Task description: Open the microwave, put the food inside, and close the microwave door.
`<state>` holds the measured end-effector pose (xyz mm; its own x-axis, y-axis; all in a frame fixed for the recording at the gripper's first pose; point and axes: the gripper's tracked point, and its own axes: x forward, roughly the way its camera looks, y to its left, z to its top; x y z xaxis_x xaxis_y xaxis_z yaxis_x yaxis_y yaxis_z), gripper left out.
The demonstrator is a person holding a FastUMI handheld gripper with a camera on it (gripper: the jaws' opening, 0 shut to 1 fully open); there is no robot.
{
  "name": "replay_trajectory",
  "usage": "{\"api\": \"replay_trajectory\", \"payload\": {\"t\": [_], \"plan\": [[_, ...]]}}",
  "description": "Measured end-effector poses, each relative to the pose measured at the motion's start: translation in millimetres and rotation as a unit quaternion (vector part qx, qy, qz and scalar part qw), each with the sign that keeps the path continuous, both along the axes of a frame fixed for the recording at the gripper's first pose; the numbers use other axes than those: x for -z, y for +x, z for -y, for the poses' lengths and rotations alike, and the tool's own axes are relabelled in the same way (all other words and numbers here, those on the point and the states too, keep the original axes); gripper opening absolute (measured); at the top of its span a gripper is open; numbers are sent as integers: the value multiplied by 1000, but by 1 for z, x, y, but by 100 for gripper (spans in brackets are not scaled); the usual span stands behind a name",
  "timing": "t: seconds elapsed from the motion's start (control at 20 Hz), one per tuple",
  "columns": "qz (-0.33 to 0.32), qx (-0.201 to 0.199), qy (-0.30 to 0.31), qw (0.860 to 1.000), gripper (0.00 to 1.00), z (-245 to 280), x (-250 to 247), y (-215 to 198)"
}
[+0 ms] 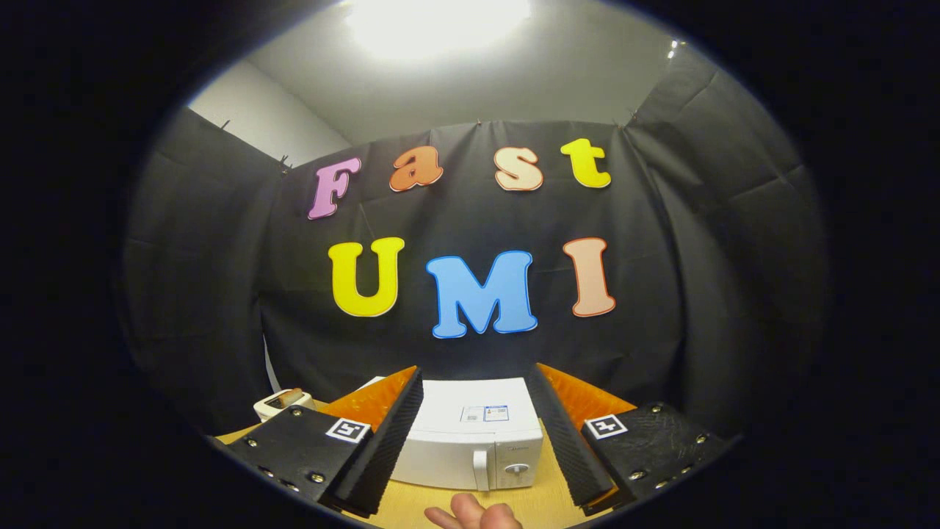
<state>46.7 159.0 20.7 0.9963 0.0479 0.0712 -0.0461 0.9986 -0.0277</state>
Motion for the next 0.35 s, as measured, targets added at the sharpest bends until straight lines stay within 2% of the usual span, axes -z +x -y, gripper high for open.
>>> {"api": "replay_trajectory", "payload": {"t": [0.35], "plan": [[0,-8,-7,1000,91,9,-6,-12]]}}
